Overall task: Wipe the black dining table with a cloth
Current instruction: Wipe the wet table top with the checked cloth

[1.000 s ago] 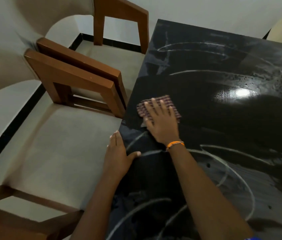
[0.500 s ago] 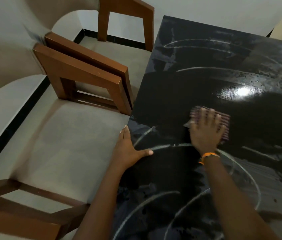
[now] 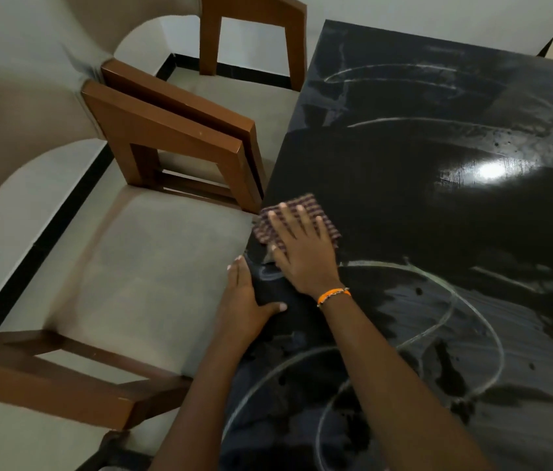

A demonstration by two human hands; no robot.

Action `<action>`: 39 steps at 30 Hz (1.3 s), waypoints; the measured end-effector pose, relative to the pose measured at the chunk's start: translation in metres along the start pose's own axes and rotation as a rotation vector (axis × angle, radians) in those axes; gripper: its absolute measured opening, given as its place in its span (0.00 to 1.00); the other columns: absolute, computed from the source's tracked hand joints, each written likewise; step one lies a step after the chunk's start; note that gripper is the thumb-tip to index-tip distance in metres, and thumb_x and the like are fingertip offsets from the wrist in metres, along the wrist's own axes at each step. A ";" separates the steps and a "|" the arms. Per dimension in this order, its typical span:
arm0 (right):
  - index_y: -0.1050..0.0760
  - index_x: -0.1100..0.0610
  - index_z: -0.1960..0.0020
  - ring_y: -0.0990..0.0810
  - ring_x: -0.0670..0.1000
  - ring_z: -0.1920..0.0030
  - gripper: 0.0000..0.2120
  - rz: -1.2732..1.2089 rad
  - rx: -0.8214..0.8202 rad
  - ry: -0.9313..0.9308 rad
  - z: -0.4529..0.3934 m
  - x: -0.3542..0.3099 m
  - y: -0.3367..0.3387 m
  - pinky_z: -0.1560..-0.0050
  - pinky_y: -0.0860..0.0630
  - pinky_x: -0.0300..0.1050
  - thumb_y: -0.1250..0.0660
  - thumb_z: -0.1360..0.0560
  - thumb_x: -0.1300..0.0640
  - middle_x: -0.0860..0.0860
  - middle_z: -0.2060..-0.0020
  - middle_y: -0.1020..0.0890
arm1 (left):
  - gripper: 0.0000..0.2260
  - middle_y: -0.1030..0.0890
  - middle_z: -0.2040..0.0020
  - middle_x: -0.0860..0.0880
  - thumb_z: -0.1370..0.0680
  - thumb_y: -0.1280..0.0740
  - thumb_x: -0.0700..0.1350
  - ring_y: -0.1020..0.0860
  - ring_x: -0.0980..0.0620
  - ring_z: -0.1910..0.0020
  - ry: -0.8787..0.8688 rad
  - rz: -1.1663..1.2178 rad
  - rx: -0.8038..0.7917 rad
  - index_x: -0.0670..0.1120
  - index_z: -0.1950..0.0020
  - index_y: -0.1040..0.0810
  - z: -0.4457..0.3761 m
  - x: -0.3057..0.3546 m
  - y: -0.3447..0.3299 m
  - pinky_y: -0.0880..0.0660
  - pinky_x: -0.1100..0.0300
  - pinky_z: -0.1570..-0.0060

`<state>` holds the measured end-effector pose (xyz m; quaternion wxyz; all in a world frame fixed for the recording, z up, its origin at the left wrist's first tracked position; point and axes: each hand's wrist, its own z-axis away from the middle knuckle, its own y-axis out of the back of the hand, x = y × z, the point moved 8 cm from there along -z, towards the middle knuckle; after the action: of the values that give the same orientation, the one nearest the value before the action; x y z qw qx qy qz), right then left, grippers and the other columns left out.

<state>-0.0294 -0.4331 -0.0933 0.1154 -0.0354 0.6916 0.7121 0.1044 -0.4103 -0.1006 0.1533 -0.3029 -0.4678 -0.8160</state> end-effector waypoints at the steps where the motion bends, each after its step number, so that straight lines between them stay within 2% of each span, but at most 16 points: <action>1: 0.48 0.49 0.23 0.50 0.55 0.23 0.28 0.011 0.010 -0.050 0.010 0.019 0.003 0.25 0.55 0.56 0.47 0.21 0.46 0.51 0.22 0.46 | 0.51 0.51 0.22 0.47 0.33 0.25 0.53 0.50 0.48 0.24 0.000 0.002 0.006 0.43 0.23 0.57 0.001 0.001 0.000 0.44 0.50 0.27; 4: 0.48 0.48 0.23 0.49 0.55 0.23 0.27 0.034 0.040 -0.227 0.043 0.085 0.014 0.26 0.52 0.57 0.46 0.21 0.46 0.50 0.22 0.47 | 0.52 0.52 0.22 0.47 0.34 0.25 0.55 0.51 0.48 0.24 0.021 -0.010 0.002 0.44 0.23 0.58 0.000 0.000 0.001 0.44 0.50 0.27; 7: 0.45 0.51 0.23 0.45 0.58 0.24 0.30 0.081 0.090 -0.406 0.083 0.154 0.030 0.27 0.47 0.56 0.53 0.23 0.43 0.52 0.23 0.43 | 0.54 0.53 0.22 0.47 0.35 0.25 0.56 0.50 0.48 0.24 0.014 -0.040 -0.003 0.44 0.23 0.59 0.001 -0.001 0.000 0.43 0.50 0.27; 9: 0.45 0.52 0.23 0.45 0.60 0.24 0.32 0.060 0.108 -0.565 0.111 0.190 0.036 0.28 0.47 0.60 0.56 0.25 0.42 0.53 0.23 0.43 | 0.56 0.54 0.22 0.47 0.36 0.24 0.57 0.51 0.48 0.24 0.012 -0.044 -0.009 0.44 0.23 0.60 0.002 -0.002 0.000 0.44 0.50 0.27; 12: 0.44 0.53 0.23 0.47 0.60 0.24 0.30 -0.008 0.200 -0.861 0.131 0.205 0.037 0.27 0.50 0.64 0.52 0.24 0.45 0.55 0.23 0.44 | 0.58 0.55 0.22 0.46 0.38 0.24 0.58 0.54 0.48 0.23 0.017 -0.062 -0.004 0.44 0.24 0.61 0.002 -0.003 -0.002 0.48 0.52 0.26; 14: 0.46 0.54 0.23 0.50 0.60 0.23 0.28 -0.026 0.213 -0.950 0.124 0.187 0.032 0.27 0.52 0.64 0.49 0.21 0.47 0.56 0.23 0.47 | 0.60 0.55 0.22 0.45 0.40 0.23 0.60 0.54 0.48 0.23 0.027 -0.073 0.003 0.43 0.24 0.61 0.001 -0.002 -0.002 0.49 0.53 0.27; 18: 0.52 0.51 0.22 0.54 0.59 0.23 0.30 -0.033 0.133 -0.775 0.078 0.120 0.015 0.27 0.56 0.63 0.46 0.21 0.47 0.54 0.22 0.52 | 0.62 0.55 0.22 0.45 0.42 0.23 0.61 0.54 0.47 0.23 0.047 -0.084 -0.005 0.43 0.24 0.61 0.000 -0.003 -0.003 0.48 0.51 0.27; 23: 0.52 0.50 0.22 0.55 0.58 0.23 0.30 -0.036 0.029 -0.309 0.020 0.006 -0.004 0.26 0.56 0.62 0.48 0.21 0.46 0.54 0.22 0.52 | 0.59 0.52 0.22 0.45 0.40 0.22 0.57 0.51 0.48 0.24 0.032 -0.057 0.026 0.42 0.24 0.58 0.000 -0.001 -0.004 0.46 0.52 0.28; 26: 0.48 0.50 0.23 0.53 0.57 0.22 0.29 -0.045 -0.007 -0.088 0.023 -0.014 -0.007 0.25 0.56 0.59 0.47 0.21 0.46 0.52 0.22 0.48 | 0.54 0.48 0.23 0.44 0.37 0.23 0.54 0.46 0.45 0.25 0.036 -0.047 0.074 0.43 0.24 0.55 0.001 0.000 -0.003 0.41 0.49 0.30; 28: 0.45 0.49 0.23 0.50 0.55 0.23 0.28 -0.052 -0.005 0.029 0.037 -0.005 -0.004 0.25 0.57 0.56 0.46 0.22 0.46 0.51 0.23 0.44 | 0.52 0.50 0.23 0.42 0.35 0.24 0.54 0.49 0.44 0.24 0.072 -0.103 0.098 0.41 0.24 0.55 0.004 0.003 -0.006 0.45 0.49 0.27; 30: 0.44 0.48 0.24 0.48 0.54 0.23 0.27 -0.054 0.004 0.043 0.057 0.019 0.000 0.25 0.56 0.55 0.45 0.22 0.46 0.49 0.23 0.43 | 0.51 0.53 0.23 0.42 0.33 0.26 0.55 0.53 0.44 0.24 0.098 -0.200 0.129 0.40 0.24 0.56 0.012 0.015 -0.016 0.51 0.47 0.26; 33: 0.45 0.47 0.24 0.48 0.53 0.23 0.28 -0.045 0.025 -0.074 0.088 0.073 0.009 0.25 0.53 0.56 0.45 0.22 0.46 0.48 0.23 0.43 | 0.49 0.55 0.22 0.43 0.31 0.28 0.56 0.58 0.45 0.24 0.011 -0.277 0.156 0.41 0.24 0.57 0.027 0.056 -0.046 0.57 0.47 0.27; 36: 0.45 0.46 0.24 0.48 0.53 0.23 0.28 -0.033 0.049 -0.202 0.125 0.140 0.023 0.25 0.52 0.56 0.45 0.23 0.46 0.48 0.23 0.43 | 0.48 0.56 0.22 0.46 0.30 0.29 0.57 0.60 0.47 0.24 -0.146 -0.298 0.077 0.42 0.24 0.57 0.043 0.106 -0.095 0.61 0.50 0.28; 39: 0.45 0.45 0.24 0.46 0.54 0.23 0.28 -0.009 0.073 -0.357 0.170 0.214 0.035 0.26 0.50 0.57 0.47 0.24 0.46 0.48 0.23 0.42 | 0.47 0.52 0.22 0.47 0.30 0.30 0.58 0.58 0.49 0.24 -0.285 -0.331 -0.017 0.43 0.24 0.55 0.055 0.152 -0.142 0.63 0.50 0.28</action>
<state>-0.2266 -0.2406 -0.0969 0.2409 0.0927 0.6852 0.6811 -0.0690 -0.2846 -0.0781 -0.0530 -0.3353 -0.5212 -0.7830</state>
